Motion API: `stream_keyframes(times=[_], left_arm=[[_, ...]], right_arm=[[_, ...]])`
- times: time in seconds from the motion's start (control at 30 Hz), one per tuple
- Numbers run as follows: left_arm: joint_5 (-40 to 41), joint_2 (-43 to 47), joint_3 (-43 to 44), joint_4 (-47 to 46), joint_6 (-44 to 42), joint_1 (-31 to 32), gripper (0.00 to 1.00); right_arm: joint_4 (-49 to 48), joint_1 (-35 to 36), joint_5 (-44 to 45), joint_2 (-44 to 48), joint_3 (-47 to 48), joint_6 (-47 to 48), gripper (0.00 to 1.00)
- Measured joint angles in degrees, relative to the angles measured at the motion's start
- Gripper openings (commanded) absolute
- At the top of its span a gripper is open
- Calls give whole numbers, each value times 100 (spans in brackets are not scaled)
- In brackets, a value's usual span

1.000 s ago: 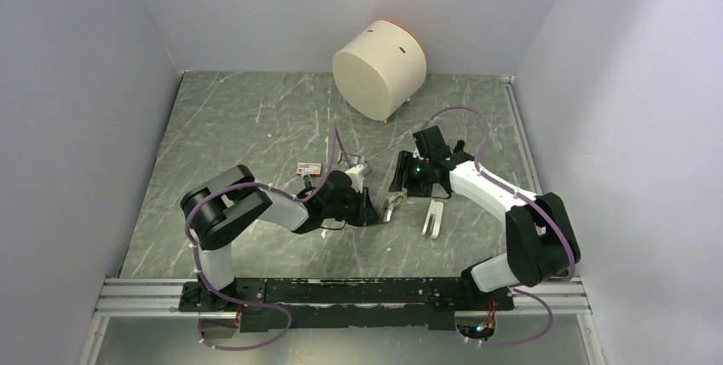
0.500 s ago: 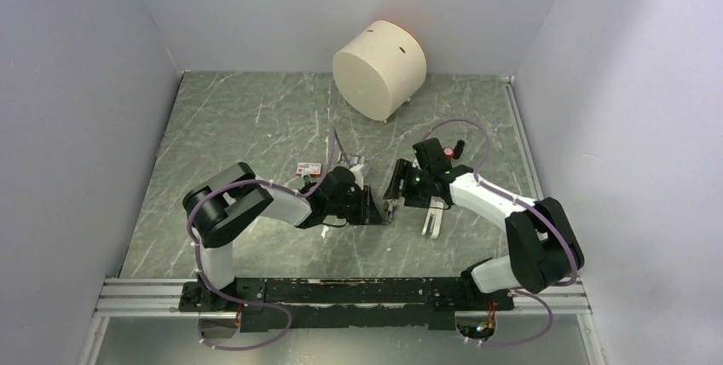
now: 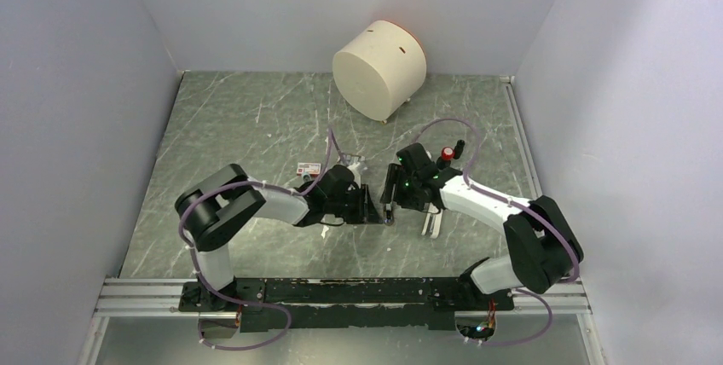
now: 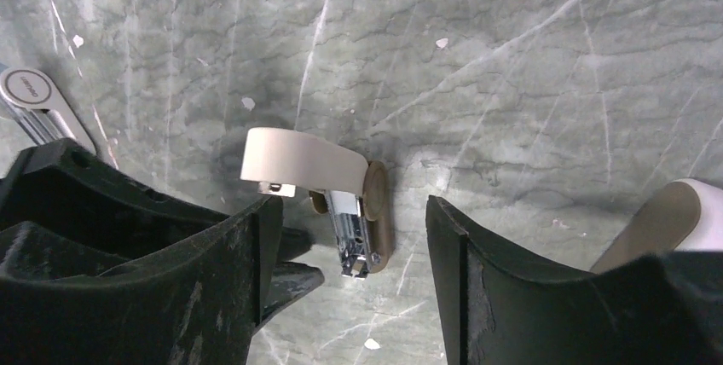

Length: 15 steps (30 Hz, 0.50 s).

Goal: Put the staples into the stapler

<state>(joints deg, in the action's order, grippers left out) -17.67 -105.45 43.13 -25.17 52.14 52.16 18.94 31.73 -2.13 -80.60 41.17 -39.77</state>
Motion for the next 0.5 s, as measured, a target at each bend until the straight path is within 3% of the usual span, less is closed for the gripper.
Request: stream_keyframes(times=[0.5], left_arm=[[2634, 2116, -190, 2347, -175, -11, 39]], right_arm=[[649, 1137, 1543, -750, 702, -260, 55]])
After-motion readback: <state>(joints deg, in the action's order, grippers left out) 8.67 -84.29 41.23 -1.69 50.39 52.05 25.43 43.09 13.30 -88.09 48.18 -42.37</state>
